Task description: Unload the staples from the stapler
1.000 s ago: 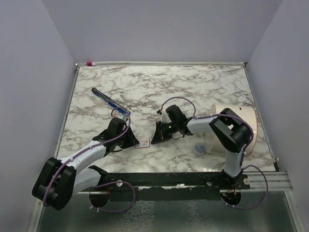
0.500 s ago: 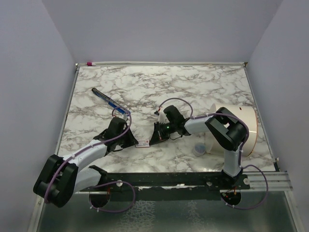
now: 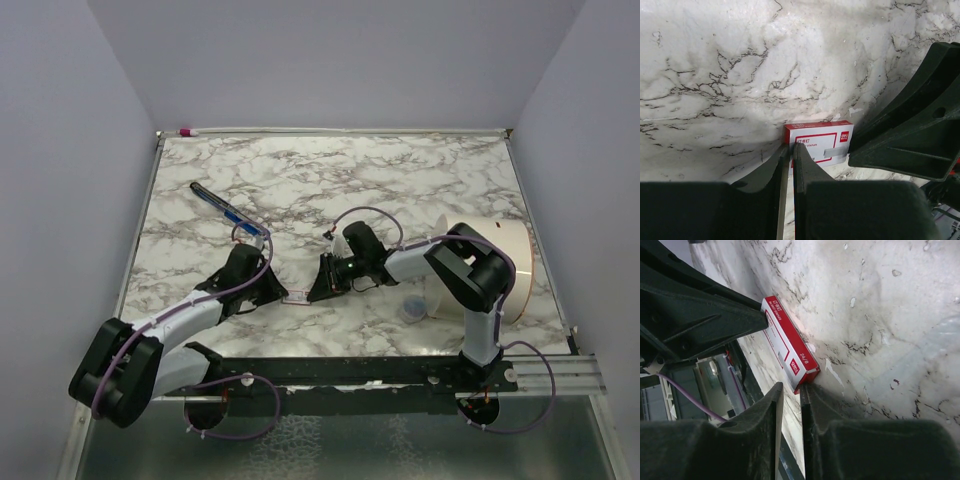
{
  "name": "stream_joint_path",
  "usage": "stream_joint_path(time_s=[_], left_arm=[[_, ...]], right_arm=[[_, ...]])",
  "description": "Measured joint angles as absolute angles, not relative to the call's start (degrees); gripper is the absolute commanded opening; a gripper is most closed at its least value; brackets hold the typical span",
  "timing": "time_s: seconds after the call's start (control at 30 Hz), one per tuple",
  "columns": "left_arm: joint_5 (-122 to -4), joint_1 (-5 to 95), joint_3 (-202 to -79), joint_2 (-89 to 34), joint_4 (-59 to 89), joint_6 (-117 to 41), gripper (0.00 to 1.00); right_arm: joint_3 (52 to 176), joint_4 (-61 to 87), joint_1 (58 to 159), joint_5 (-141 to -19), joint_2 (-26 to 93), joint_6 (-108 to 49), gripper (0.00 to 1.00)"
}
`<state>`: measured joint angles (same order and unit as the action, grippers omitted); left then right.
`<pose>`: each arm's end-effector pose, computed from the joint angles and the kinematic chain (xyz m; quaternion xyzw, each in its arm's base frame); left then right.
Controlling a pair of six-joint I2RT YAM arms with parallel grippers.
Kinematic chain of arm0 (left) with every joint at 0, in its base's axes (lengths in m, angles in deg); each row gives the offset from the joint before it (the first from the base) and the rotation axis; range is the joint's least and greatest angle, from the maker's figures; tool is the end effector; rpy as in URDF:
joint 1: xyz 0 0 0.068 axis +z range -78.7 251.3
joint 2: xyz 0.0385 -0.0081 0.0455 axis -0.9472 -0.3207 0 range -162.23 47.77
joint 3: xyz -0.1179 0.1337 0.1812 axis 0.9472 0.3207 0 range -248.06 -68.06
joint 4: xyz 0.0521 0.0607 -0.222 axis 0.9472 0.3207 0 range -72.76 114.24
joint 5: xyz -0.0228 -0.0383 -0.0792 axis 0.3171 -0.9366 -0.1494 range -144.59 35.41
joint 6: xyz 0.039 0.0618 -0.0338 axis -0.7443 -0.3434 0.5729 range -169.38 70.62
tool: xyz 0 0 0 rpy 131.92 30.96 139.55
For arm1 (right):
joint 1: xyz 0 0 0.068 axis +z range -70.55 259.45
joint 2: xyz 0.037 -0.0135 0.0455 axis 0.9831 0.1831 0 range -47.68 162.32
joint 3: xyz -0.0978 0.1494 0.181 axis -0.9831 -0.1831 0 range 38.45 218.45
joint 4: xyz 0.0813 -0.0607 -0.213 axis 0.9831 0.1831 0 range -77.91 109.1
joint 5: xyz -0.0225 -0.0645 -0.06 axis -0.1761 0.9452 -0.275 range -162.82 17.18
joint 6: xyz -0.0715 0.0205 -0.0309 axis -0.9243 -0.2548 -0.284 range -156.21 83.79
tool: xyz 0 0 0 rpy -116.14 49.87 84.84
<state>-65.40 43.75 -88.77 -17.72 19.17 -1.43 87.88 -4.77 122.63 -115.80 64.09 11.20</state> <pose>0.1827 -0.1100 0.1219 -0.1297 0.9169 -0.2940 0.2368 0.2247 0.2759 0.0869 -0.1069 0.8657 0.4890 0.0069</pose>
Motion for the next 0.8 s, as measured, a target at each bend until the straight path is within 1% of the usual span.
stream_joint_path(time_s=[0.3,0.57,0.6,0.63,0.67,0.73,0.8], left_arm=[[-65.0,43.5,-87.4,-16.7,17.8,0.0,0.09],[-64.8,43.5,-86.9,-16.1,17.5,0.7,0.1],[-64.7,43.5,-86.8,-15.9,17.5,0.8,0.12],[-64.6,43.5,-86.6,-15.6,17.5,0.9,0.18],[-64.4,43.4,-86.5,-15.2,17.7,0.9,0.22],[-64.3,43.0,-86.2,-14.2,18.5,1.2,0.27],[-64.3,42.5,-86.0,-13.1,19.6,1.3,0.29]], right_arm=[[87.0,-7.3,122.6,-116.2,64.0,13.7,0.24],[87.0,-7.3,122.6,-115.7,64.0,16.6,0.29],[87.0,-7.3,122.6,-115.5,64.0,16.9,0.29],[87.0,-7.3,122.7,-115.2,64.0,17.1,0.3],[87.0,-7.3,122.7,-114.9,64.0,17.1,0.31],[87.0,-6.6,122.9,-113.8,63.7,16.7,0.34],[87.1,-5.6,123.3,-112.8,63.0,15.9,0.37]])
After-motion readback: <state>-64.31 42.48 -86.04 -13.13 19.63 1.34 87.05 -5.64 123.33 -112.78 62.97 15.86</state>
